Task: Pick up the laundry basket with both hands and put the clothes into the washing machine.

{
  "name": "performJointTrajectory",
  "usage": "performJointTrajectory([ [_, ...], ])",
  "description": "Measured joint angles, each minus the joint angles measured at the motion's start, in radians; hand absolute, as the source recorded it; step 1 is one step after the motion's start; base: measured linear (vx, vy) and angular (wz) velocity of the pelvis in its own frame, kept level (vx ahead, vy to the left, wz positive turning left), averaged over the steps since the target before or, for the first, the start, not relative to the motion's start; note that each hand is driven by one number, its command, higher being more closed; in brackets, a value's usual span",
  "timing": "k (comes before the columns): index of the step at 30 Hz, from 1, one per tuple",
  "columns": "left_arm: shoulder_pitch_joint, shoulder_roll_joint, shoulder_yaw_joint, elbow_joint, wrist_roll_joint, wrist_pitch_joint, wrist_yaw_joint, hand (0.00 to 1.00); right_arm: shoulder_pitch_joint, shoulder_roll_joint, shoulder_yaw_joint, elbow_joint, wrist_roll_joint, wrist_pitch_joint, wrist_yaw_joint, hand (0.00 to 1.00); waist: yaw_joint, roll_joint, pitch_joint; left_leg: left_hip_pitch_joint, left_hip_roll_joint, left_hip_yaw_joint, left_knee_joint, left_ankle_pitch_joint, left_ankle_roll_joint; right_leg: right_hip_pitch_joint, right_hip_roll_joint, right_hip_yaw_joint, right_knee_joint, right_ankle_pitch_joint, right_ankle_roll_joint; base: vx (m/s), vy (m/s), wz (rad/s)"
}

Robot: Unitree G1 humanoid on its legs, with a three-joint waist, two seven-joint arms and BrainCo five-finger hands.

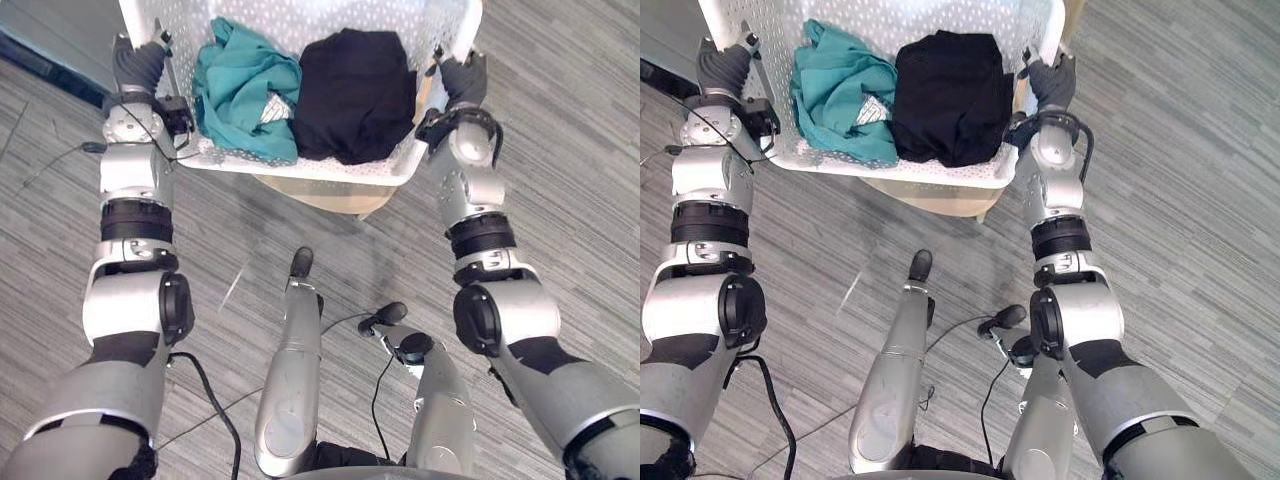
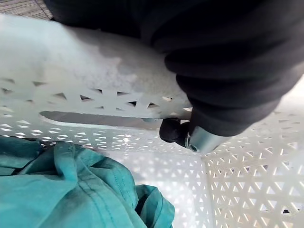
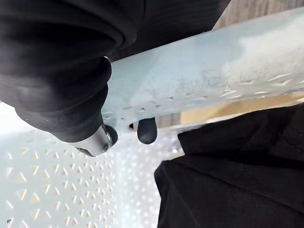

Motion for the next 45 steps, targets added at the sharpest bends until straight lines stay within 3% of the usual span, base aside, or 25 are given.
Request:
performJointTrajectory([
  [1,-0.005,-0.001,0.0,0.004,-0.003,0.0,0.0,0.0,-0.009,-0.005,-0.002,0.006,0.0,0.0,0.001,1.0,-0.001,-0.002,0.001,-0.002,-0.003,0.0,-0.004,0.006,0.0,-0.004,-0.005,-0.003,0.001,0.001,-0.001,0.02,-0.033,0.12],
  [2,-0.019,-0.002,0.0,0.013,-0.018,0.0,0.001,0.0,-0.026,-0.014,-0.004,0.018,0.0,0.0,0.002,0.0,0.003,-0.003,0.002,-0.011,-0.005,-0.001,-0.005,0.01,0.001,-0.012,-0.005,-0.004,0.001,0.003,-0.004,0.02,-0.024,0.06],
  [11,-0.104,-0.015,0.063,0.038,-0.108,-0.01,0.004,0.0,-0.076,-0.046,-0.039,0.071,0.011,0.008,0.03,0.0,-0.001,-0.007,0.004,-0.032,-0.022,-0.007,-0.007,0.014,0.005,-0.022,-0.024,-0.021,0.006,0.003,-0.004,0.04,-0.041,0.06],
  [15,-0.116,-0.014,0.066,0.038,-0.126,-0.036,0.005,0.0,-0.076,-0.051,-0.035,0.145,0.012,0.076,0.079,0.0,-0.001,-0.007,0.004,-0.033,-0.022,-0.006,-0.007,0.014,0.005,-0.022,-0.027,-0.027,0.01,0.002,-0.003,0.06,-0.078,0.01],
  [19,-0.126,-0.01,0.055,0.038,-0.154,-0.051,0.002,0.0,-0.074,-0.07,-0.032,0.167,-0.003,0.109,0.1,0.0,-0.003,-0.007,0.004,-0.035,-0.022,-0.006,-0.006,0.013,0.005,-0.024,-0.027,-0.026,0.011,0.002,-0.003,0.03,-0.069,-0.01],
  [30,-0.132,0.031,0.007,0.077,-0.165,-0.062,-0.019,0.0,-0.098,-0.123,0.03,0.2,-0.159,0.135,0.183,0.0,-0.008,-0.006,0.004,-0.05,-0.018,0.011,0.009,0.014,0.006,-0.052,-0.03,-0.002,0.02,0.003,-0.005,0.01,-0.059,-0.04],
  [37,-0.129,0.038,-0.033,0.091,-0.165,-0.075,-0.028,0.0,-0.132,-0.179,0.078,0.218,-0.198,0.17,0.221,0.0,-0.01,-0.006,0.004,-0.049,-0.016,0.025,0.008,0.016,0.009,-0.066,-0.034,0.014,0.021,0.01,-0.008,0.02,-0.056,-0.05],
  [45,-0.129,0.06,-0.042,0.143,-0.081,-0.047,-0.067,0.0,-0.167,-0.274,0.182,0.226,-0.151,0.191,0.254,0.0,-0.064,-0.01,0.006,-0.049,0.004,0.06,0.004,0.021,0.018,-0.089,-0.013,0.052,-0.017,0.055,-0.008,0.01,-0.032,-0.17],
])
